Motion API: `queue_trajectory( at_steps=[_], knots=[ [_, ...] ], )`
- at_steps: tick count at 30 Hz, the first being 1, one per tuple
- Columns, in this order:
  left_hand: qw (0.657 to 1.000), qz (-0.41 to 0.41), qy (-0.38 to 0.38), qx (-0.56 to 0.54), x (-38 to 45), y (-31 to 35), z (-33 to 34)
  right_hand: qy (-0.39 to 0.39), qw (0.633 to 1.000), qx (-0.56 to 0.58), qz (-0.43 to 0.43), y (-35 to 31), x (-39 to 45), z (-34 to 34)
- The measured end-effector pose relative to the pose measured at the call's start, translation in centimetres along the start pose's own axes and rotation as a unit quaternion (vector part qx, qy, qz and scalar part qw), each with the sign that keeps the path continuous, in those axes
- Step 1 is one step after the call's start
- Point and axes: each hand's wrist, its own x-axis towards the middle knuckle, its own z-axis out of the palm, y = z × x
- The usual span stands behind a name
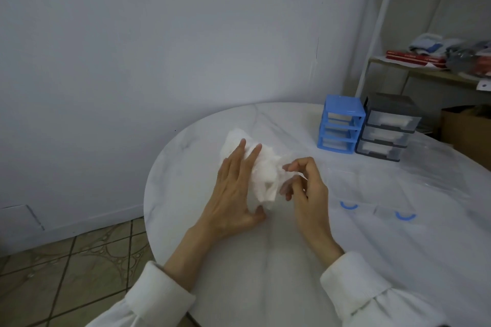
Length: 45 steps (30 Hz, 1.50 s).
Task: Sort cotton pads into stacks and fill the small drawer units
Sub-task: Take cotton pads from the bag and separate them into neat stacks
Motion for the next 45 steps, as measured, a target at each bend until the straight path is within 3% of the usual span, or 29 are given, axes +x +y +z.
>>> queue_trajectory(
  at_steps=[4, 8, 12, 20, 26, 36, 41, 45],
  knots=[
    [0.996, 0.0, 0.08, 0.041, 0.2, -0.4, 0.3, 0.017, 0.999, -0.002, -0.044, -0.7, -0.2, -0.1],
    [0.988, -0.024, 0.137, 0.066, 0.3, -1.0, 0.5, 0.019, 0.986, -0.151, -0.074, 0.1, -0.3, 0.1],
    [0.983, -0.053, 0.159, 0.072, 0.4, -0.5, 0.3, 0.1, 0.942, -0.272, -0.171, 0.0, 0.0, -0.4],
    [0.981, -0.024, 0.184, 0.061, 0.5, -0.2, 0.0, -0.032, 0.981, -0.165, -0.1, 0.5, -0.3, 0.2],
    [0.985, -0.019, 0.174, 0.01, 0.4, 0.1, -0.1, -0.106, 0.965, -0.211, -0.111, 0.4, -0.3, -0.4],
    [0.984, -0.042, 0.167, -0.041, 0.4, 0.3, 0.5, -0.073, 0.968, -0.195, -0.141, 0.2, 0.1, -0.5],
    [0.985, -0.038, 0.169, -0.013, 0.4, 0.3, 0.4, -0.134, 0.973, -0.165, -0.087, 0.1, 0.0, -0.7],
    [0.985, -0.043, 0.165, -0.003, 0.3, -0.1, 0.6, -0.184, 0.958, -0.2, -0.091, 0.5, -0.1, -0.6]
  ],
)
